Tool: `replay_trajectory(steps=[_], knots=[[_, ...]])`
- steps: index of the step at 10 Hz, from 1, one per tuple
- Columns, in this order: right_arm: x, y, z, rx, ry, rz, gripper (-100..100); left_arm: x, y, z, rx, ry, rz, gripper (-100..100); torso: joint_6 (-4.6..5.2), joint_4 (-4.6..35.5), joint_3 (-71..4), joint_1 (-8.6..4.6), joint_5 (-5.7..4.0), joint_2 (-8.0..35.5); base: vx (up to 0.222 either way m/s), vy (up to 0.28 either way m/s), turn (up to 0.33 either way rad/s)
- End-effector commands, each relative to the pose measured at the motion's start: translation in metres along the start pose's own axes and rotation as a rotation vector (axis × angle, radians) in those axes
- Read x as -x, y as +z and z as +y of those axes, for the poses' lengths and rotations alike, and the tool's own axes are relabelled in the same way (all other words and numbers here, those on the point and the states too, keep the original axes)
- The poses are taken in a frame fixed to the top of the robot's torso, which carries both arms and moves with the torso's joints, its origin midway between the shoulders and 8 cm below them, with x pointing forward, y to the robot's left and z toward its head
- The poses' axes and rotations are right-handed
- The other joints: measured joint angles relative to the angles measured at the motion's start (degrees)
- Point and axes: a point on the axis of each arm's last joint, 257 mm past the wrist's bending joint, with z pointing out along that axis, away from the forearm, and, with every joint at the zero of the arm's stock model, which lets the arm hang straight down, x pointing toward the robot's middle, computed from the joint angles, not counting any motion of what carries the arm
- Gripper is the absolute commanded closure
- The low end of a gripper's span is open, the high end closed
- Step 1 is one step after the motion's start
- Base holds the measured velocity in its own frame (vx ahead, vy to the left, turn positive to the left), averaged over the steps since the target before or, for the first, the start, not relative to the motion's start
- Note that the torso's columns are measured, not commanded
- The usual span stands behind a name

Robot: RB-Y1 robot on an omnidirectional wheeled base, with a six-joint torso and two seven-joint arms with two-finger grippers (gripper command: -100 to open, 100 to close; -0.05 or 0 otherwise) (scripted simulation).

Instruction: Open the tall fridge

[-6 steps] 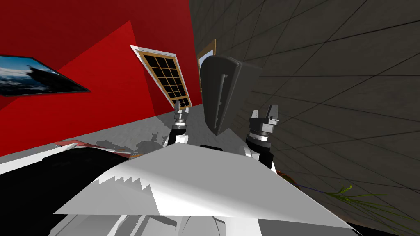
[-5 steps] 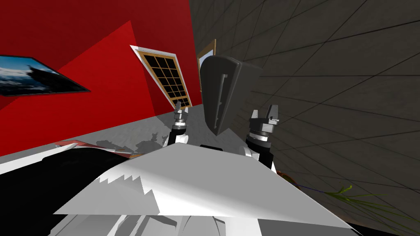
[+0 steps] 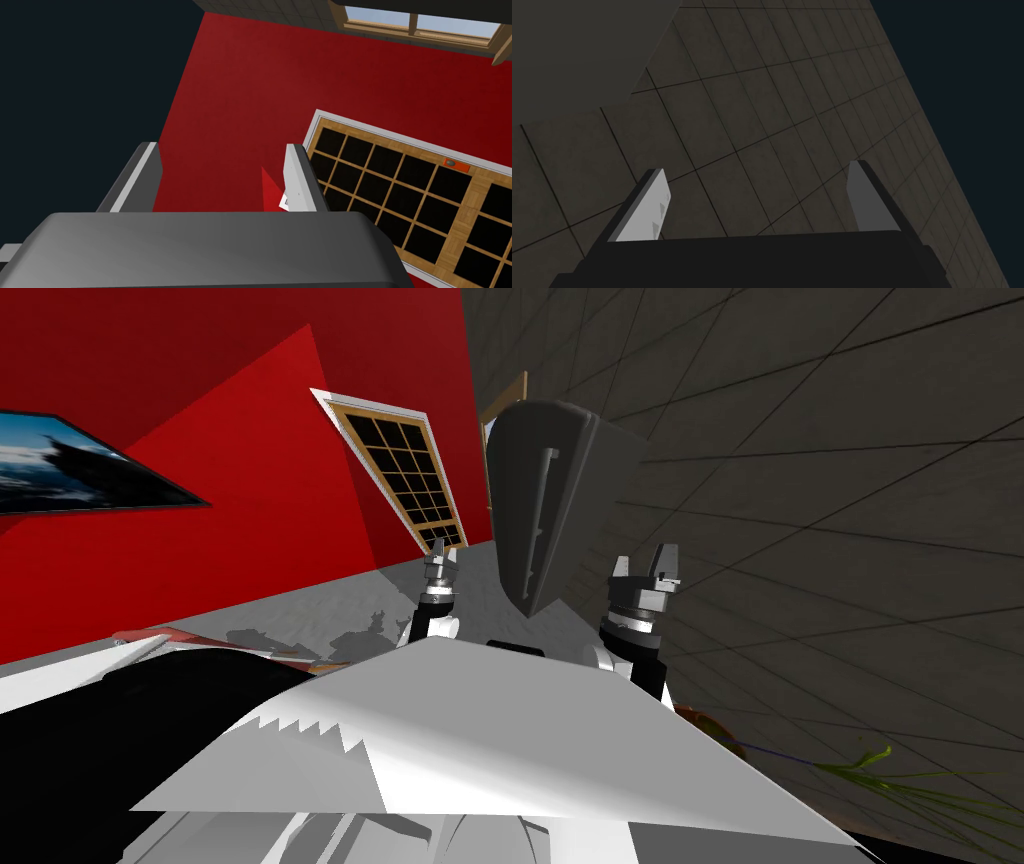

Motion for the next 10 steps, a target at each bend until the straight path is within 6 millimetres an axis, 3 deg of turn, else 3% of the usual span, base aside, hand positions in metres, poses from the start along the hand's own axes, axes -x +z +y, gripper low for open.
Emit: replay_trajectory(steps=[1,3,4,6,10], knots=[[0.000,0.000,0.000,0.000,0.000,0.000,0,0.000,0.000,0.000,0.000,0.000,0.000,0,0.00,4.2,-8.5,0.00,0.00,4.2,0.000,0.000,0.000],[0.000,0.000,0.000,0.000,0.000,0.000,0,0.000,0.000,0.000,0.000,0.000,0.000,0,0.00,12.7,-25.4,0.00,0.00,12.7,0.000,0.000,0.000],[0.000,0.000,0.000,0.000,0.000,0.000,0,-0.002,0.005,-0.001,-0.004,0.021,0.024,-100,0.00,16.9,-33.8,0.00,0.00,16.9,0.018,-0.019,0.051],[0.000,0.000,0.000,-0.001,0.000,0.000,0,-0.003,0.018,-0.003,-0.017,0.061,0.054,-100,0.00,19.3,-38.9,-0.09,-0.02,19.3,0.037,-0.054,0.068],[0.000,0.000,0.000,-0.001,0.000,0.000,0,0.001,0.048,-0.010,-0.044,0.143,0.077,-100,0.01,19.6,-39.2,0.05,0.01,19.6,0.052,-0.082,0.082]])
